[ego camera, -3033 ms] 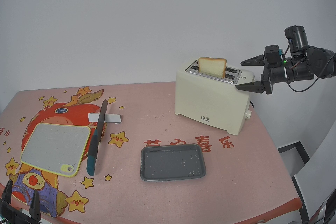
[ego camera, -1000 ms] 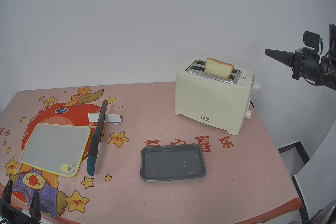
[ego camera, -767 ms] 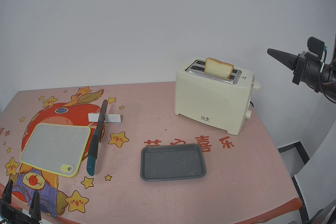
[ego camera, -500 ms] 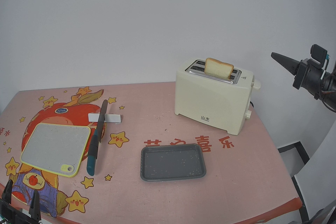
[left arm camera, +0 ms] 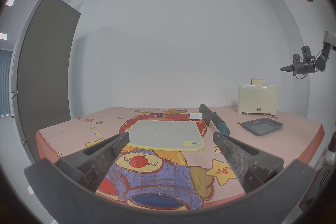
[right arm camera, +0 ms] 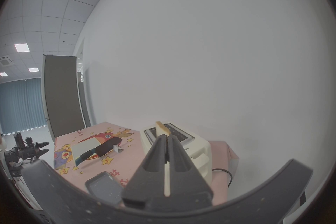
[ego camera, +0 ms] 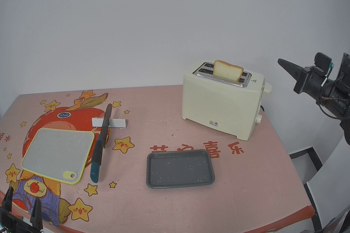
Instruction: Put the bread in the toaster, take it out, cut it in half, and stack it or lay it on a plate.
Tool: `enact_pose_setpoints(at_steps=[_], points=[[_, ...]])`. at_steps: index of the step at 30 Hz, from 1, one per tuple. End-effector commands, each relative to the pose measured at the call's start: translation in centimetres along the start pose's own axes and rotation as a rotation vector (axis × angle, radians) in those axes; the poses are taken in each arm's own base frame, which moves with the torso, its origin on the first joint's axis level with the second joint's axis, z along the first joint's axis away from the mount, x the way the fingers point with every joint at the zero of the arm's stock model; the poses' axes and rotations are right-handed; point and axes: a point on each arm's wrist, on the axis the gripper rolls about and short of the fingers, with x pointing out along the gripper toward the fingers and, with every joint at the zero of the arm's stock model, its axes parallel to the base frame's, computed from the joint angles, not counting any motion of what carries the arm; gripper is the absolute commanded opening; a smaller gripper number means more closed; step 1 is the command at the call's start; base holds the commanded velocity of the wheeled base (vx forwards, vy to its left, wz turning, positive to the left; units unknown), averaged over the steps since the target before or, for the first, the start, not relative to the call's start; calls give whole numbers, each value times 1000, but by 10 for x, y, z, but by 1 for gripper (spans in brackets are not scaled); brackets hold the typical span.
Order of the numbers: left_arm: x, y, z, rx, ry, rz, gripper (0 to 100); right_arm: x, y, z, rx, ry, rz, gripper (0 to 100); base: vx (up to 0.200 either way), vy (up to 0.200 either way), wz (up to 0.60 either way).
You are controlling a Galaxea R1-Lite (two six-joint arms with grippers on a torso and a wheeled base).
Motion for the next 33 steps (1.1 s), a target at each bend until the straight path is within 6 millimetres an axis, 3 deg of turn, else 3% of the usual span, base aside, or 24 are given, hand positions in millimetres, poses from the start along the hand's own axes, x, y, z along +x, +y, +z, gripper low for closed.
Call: enact_pose_setpoints(at_steps=[1,33], points=[[0,0,-5,0,1,-1,100,22,-4,-37,21,66,-17,0,0,0,0],[0,0,-5,-2,1,0,100,20,-14,-54,2,125,-93,0,0,0,0]])
